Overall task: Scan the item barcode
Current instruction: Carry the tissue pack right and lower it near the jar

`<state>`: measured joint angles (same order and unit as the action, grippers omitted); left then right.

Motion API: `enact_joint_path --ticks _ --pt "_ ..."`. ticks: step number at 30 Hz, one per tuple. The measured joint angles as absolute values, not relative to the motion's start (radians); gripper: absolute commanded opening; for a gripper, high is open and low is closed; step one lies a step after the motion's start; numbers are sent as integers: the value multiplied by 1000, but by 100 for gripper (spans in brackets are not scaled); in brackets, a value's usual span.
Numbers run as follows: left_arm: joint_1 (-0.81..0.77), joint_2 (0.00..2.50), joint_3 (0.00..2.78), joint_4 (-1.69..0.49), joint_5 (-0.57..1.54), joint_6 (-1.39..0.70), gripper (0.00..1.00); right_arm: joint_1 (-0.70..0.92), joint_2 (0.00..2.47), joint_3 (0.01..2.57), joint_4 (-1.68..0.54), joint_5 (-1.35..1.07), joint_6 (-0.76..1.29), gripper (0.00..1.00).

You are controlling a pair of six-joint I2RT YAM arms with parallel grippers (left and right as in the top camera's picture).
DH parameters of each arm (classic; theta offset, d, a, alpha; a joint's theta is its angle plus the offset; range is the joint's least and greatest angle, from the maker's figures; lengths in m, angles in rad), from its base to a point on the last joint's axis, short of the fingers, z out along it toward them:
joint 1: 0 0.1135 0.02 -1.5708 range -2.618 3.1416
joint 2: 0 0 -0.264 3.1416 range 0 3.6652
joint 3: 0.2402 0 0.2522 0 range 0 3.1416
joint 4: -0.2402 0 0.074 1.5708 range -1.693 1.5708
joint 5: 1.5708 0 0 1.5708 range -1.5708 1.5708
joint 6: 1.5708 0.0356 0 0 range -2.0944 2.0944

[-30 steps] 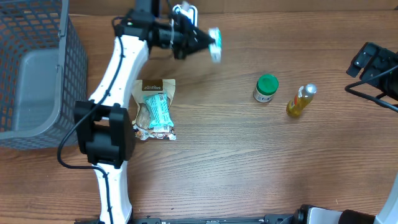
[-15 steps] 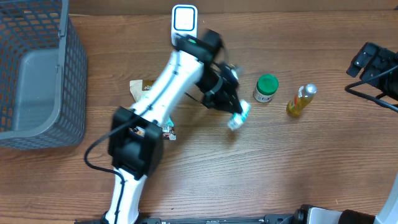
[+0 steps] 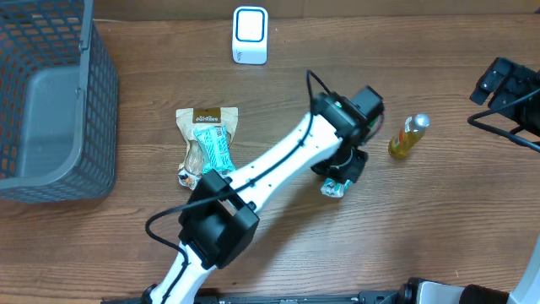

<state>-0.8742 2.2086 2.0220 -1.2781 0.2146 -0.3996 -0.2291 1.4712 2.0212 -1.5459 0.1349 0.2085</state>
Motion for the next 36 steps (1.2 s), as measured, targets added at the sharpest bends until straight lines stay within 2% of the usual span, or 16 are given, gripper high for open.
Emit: enact_joint_path --ticks 7,21,24,26,36 --pt "-946 2209 2021 -1230 96 -486 4 -229 1471 2021 -1546 135 209 100" --pt "-991 2209 1917 -1007 65 -552 5 -229 1471 2021 -1546 135 209 100" --pt "-991 2209 1894 -960 62 -553 8 -229 1471 2021 -1546 135 209 100" --pt "-991 2209 1883 -945 61 -552 14 -229 1471 2021 -1546 135 208 100" --pt "-991 2209 1874 -931 29 -550 25 -229 1471 2021 -1545 135 209 100"
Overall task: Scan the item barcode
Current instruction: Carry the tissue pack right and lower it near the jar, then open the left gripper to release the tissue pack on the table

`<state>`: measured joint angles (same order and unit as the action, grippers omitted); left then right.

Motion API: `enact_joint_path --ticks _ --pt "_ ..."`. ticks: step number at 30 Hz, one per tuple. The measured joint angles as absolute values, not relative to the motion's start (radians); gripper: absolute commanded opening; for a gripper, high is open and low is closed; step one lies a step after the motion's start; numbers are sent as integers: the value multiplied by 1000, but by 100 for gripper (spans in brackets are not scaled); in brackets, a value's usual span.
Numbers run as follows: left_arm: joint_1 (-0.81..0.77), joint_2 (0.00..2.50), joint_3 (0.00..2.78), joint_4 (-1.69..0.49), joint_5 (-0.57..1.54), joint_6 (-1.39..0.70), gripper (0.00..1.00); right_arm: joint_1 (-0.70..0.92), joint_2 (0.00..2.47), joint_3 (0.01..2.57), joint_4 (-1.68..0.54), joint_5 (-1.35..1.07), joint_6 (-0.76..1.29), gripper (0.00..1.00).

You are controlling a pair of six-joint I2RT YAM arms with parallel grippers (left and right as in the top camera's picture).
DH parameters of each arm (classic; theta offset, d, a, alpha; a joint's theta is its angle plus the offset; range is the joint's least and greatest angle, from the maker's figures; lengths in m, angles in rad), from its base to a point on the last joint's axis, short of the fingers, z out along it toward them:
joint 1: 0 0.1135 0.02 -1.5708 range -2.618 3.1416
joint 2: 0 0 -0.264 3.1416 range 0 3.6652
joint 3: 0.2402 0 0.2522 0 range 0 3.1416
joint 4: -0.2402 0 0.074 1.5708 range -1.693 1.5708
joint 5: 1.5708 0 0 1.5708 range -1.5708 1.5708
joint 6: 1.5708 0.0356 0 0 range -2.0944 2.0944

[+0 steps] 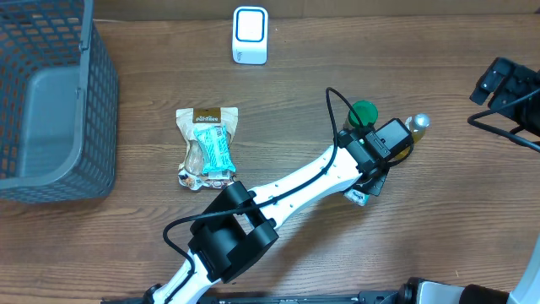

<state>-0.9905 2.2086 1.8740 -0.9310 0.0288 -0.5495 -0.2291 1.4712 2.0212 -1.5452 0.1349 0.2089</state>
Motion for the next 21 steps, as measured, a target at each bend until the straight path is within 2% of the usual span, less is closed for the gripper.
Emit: enact_joint_path --ticks 4,8,12,21 --pt "-991 2209 1874 -931 25 -540 18 -229 1471 2021 -1546 135 209 100" --pt "-982 2209 1880 -971 25 -505 22 -229 1471 2021 -1546 135 208 100" --pt "-949 2209 1953 -1114 25 -461 26 -229 1471 2021 -1546 135 209 100" --pt "-772 2207 2167 -1448 23 -379 29 -229 1471 2021 -1546 135 209 100"
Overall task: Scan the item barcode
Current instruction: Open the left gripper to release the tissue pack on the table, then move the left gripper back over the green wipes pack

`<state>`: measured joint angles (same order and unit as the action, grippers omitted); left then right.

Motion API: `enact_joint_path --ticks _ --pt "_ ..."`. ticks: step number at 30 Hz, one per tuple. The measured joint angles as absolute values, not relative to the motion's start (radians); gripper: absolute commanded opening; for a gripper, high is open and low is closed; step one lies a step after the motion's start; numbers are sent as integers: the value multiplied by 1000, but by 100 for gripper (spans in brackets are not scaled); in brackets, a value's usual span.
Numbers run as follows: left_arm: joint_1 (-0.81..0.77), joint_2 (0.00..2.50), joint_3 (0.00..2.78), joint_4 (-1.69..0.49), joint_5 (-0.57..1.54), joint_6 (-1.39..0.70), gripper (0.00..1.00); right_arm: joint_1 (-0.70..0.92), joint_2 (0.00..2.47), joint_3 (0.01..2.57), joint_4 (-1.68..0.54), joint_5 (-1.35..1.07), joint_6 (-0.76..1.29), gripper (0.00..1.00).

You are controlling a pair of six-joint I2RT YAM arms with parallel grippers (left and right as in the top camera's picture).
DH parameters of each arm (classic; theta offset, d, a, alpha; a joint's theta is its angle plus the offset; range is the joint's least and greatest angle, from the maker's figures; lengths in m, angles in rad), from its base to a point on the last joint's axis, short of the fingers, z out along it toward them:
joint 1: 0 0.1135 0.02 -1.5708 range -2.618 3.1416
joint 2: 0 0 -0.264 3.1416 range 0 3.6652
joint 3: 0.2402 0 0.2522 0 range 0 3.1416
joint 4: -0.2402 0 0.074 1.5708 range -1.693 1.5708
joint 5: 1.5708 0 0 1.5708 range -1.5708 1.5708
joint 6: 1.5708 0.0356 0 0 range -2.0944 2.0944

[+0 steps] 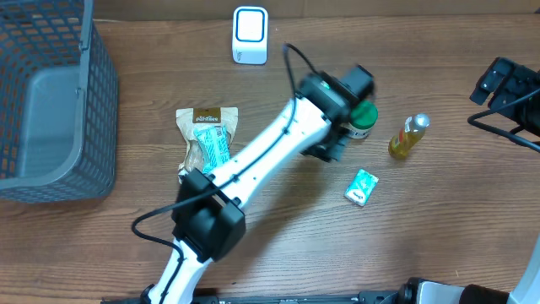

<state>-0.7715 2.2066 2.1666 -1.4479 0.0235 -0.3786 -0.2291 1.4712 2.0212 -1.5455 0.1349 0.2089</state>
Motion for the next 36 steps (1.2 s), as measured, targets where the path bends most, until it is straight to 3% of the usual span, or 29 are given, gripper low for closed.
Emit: enact_joint_path --ticks 9,17,26,36 --pt "-574 2207 2168 -1646 -42 -359 31 -229 1471 2021 -1546 135 209 100" --pt "-382 2207 2167 -1685 -80 -355 52 -229 1471 2021 -1546 134 209 100" --pt "-199 2207 2083 -1679 -89 -367 52 -229 1471 2021 -1546 135 208 100" --pt "-152 2207 1924 -1547 73 -305 47 -229 1471 2021 -1546 134 209 100"
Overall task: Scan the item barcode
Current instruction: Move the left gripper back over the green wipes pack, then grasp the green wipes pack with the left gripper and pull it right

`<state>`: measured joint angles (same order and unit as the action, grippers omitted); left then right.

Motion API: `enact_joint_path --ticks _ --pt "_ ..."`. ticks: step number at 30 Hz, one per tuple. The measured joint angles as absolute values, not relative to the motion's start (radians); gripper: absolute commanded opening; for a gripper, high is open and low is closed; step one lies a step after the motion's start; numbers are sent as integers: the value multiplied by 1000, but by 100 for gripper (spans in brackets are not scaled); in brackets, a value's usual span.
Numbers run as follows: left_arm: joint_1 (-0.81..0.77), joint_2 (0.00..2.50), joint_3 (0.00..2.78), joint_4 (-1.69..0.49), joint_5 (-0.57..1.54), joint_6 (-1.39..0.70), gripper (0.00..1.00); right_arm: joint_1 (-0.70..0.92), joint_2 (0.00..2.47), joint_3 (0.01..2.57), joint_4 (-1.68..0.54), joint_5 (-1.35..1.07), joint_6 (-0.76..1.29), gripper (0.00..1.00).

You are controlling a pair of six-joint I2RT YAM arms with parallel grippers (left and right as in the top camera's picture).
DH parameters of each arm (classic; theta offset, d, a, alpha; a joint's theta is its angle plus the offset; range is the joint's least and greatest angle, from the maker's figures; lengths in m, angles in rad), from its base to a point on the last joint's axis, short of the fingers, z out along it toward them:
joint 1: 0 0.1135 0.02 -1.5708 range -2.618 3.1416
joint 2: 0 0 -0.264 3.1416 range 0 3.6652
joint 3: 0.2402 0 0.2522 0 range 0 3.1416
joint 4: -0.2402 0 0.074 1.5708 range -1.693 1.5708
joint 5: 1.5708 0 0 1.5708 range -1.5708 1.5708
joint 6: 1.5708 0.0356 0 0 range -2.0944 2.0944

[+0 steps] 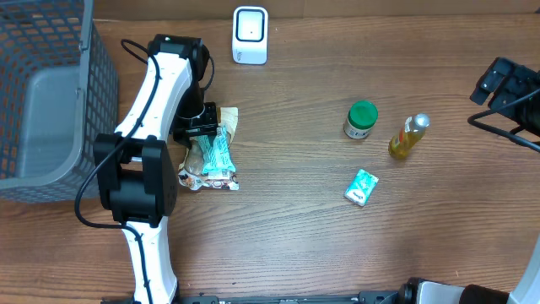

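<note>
The white scanner (250,35) stands at the back middle of the table. A tan and teal snack bag (213,157) lies left of centre. My left gripper (197,127) hangs over the bag's top left corner, its dark fingers spread across that edge and looking open. A small teal packet (361,187) lies free at the right of centre. Behind it stand a green-lidded jar (361,119) and a yellow bottle (407,137). My right gripper (504,84) rests at the right edge, far from all items; its fingers are not readable.
A dark grey mesh basket (91,110) fills the left side, close beside my left arm (152,93). That arm runs from the front edge up along the basket's right wall. A black cable trails from the right arm at the table's right edge.
My left arm has swung from beside the green-lidded jar across to the left, and its gripper is now over the snack bag. The packet, jar and bottle have not moved.
My left gripper was over the teal packet near the table's middle. Then it was further right, in front of the bottle, with the packet under it. Then the packet lay free there and the gripper was by the jar. Now the gripper is at the snack bag.
</note>
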<state>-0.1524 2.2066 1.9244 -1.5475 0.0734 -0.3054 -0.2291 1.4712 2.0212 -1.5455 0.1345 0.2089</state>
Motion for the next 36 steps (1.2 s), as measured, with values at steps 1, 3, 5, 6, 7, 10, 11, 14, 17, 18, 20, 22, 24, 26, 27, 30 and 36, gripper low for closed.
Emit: enact_joint_path --ticks 1,3,5,6,7,10,11,14,17,18,20,22,24,26,27,30,36 --pt "-151 2207 1919 -1541 88 -301 47 -229 1471 2021 -1546 134 209 100" --pt "-150 2207 1908 -1523 122 -285 48 -229 1471 2021 -1545 135 209 100" --pt "-150 2207 1895 -1517 139 -279 47 -229 1471 2021 -1546 135 208 100" --pt "-150 2207 1888 -1515 144 -278 47 -229 1471 2021 -1546 135 209 100" --pt "-150 2207 1878 -1515 148 -277 47 -229 1471 2021 -1546 135 208 100" --pt "-149 2207 1851 -1513 154 -277 46 -229 1471 2021 -1546 134 209 100" --pt "-150 2207 1844 -1512 155 -277 46 -229 1471 2021 -1546 135 208 100" --pt "-149 2207 1824 -1491 158 -276 46 -229 1471 2021 -1546 135 209 100" --pt "-150 2207 1809 -1473 158 -277 46 -229 1471 2021 -1546 134 209 100" --pt "-150 2207 1804 -1467 157 -278 46 -229 1471 2021 -1546 135 209 100" --pt "-150 2207 1794 -1457 153 -282 45 -229 1471 2021 -1546 134 209 100" --pt "-150 2206 1779 -1441 147 -288 39 -229 1471 2021 -1546 135 208 100" --pt "-150 2205 1757 -1417 141 -298 21 -229 1471 2021 -1546 135 208 100" --pt "-150 2199 1732 -1389 140 -300 5 -229 1471 2021 -1546 135 209 100" --pt "-150 2192 1719 -1374 139 -305 4 -229 1471 2021 -1546 135 209 100" --pt "-150 2165 1688 -1342 138 -304 4 -229 1471 2021 -1546 135 208 100" --pt "-150 2160 1689 -1341 138 -304 4 -229 1471 2021 -1546 135 208 100"
